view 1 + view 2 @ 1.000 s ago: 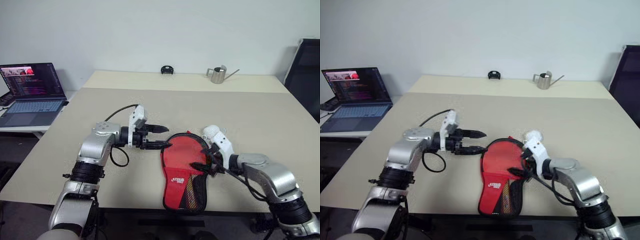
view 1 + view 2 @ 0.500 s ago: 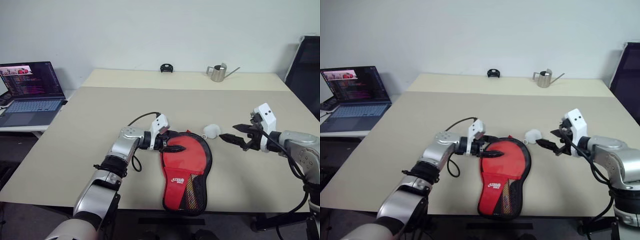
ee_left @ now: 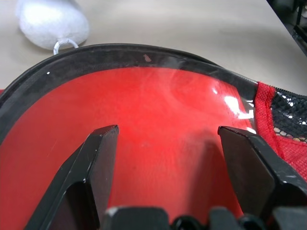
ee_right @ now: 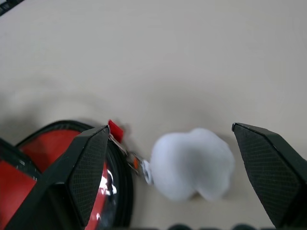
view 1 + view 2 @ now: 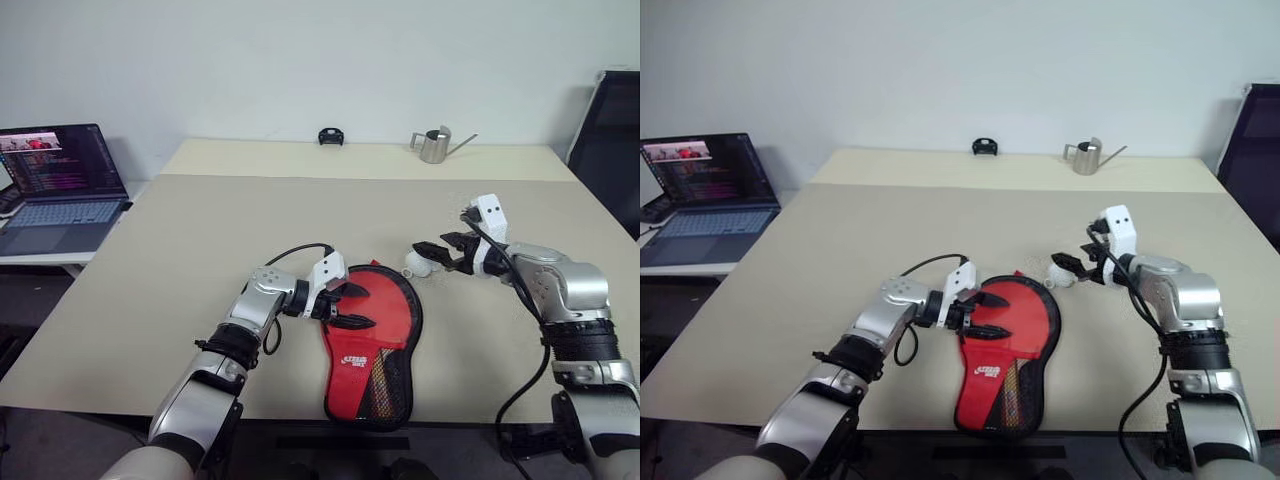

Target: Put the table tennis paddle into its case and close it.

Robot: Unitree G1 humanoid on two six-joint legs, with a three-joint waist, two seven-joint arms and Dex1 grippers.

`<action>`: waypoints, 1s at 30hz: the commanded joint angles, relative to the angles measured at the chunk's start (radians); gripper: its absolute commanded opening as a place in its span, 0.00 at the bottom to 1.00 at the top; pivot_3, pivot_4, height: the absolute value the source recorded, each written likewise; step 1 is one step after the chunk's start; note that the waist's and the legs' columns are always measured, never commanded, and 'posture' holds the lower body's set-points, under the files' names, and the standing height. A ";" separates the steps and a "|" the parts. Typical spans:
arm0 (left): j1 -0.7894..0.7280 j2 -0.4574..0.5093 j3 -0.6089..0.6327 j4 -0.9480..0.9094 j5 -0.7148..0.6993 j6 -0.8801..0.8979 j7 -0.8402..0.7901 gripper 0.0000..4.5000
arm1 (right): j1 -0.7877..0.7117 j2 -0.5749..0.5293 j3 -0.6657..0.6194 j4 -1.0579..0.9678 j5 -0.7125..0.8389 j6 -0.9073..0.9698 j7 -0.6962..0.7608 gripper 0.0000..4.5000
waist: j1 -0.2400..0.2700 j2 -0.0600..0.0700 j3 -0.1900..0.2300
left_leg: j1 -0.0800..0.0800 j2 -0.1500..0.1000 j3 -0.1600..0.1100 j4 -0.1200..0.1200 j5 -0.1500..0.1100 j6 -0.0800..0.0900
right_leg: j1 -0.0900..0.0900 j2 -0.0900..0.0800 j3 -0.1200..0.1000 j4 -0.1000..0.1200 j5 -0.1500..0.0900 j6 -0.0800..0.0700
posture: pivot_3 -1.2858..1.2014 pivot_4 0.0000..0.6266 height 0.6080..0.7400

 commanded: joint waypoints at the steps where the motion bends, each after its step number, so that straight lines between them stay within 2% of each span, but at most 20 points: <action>1: 0.017 0.005 -0.007 -0.028 0.006 -0.001 0.002 0.80 | -0.061 0.033 0.013 0.115 -0.041 -0.101 -0.008 1.00 | 0.000 0.000 0.000 | 0.000 0.000 0.000 0.000 0.000 0.000 | 0.000 0.000 0.000 0.000 0.000 0.000 | 0.52 0.24 1.00; 7: 0.042 0.008 -0.012 -0.065 0.003 0.016 0.002 0.80 | -0.100 0.074 0.063 0.318 -0.132 -0.251 -0.006 1.00 | -0.001 0.000 0.000 | 0.000 0.000 0.000 0.000 0.000 0.000 | 0.000 0.000 0.000 0.000 0.000 0.000 | 0.52 0.24 1.00; 15: 0.058 0.005 -0.014 -0.090 0.004 0.029 0.012 0.80 | -0.106 0.115 0.073 0.396 -0.173 -0.316 -0.007 1.00 | -0.002 0.001 0.000 | 0.001 0.000 0.001 0.000 0.000 -0.001 | 0.000 0.000 0.000 0.001 0.000 0.000 | 0.52 0.24 1.00; 19: 0.055 -0.001 -0.018 -0.079 0.010 0.024 0.018 0.81 | -0.098 0.122 0.070 0.384 -0.185 -0.320 -0.017 0.79 | -0.001 0.001 0.000 | 0.001 0.000 0.001 0.000 0.000 -0.001 | 0.000 0.000 0.000 0.000 0.000 0.000 | 0.52 0.24 1.00; 23: 0.038 -0.018 -0.027 -0.040 0.031 0.001 0.038 0.81 | -0.079 0.121 0.078 0.358 -0.202 -0.319 -0.009 0.47 | -0.001 0.001 -0.001 | 0.001 0.000 0.001 0.000 0.000 -0.001 | 0.000 0.000 0.000 0.001 0.000 0.000 | 0.52 0.24 1.00; 26: 0.026 -0.027 -0.045 -0.005 0.054 -0.032 0.044 0.81 | -0.061 0.121 0.087 0.330 -0.214 -0.318 -0.009 0.27 | -0.001 0.001 -0.001 | 0.001 0.000 0.001 0.000 0.000 -0.001 | 0.001 0.000 0.000 0.001 0.000 0.000 | 0.52 0.24 1.00; 28: 0.024 -0.031 -0.059 0.019 0.066 -0.052 0.039 0.81 | -0.042 0.122 0.097 0.302 -0.226 -0.327 -0.016 0.18 | -0.001 0.002 -0.001 | 0.002 0.000 0.001 0.000 0.000 0.000 | 0.001 0.000 0.000 0.001 0.000 0.000 | 0.52 0.24 1.00; 30: 0.025 -0.032 -0.069 0.039 0.076 -0.069 0.034 0.81 | -0.020 0.121 0.111 0.273 -0.243 -0.339 -0.024 0.14 | -0.001 0.004 -0.002 | 0.002 0.000 0.001 0.000 0.000 0.000 | 0.001 0.000 0.001 0.001 0.000 0.000 | 0.52 0.24 1.00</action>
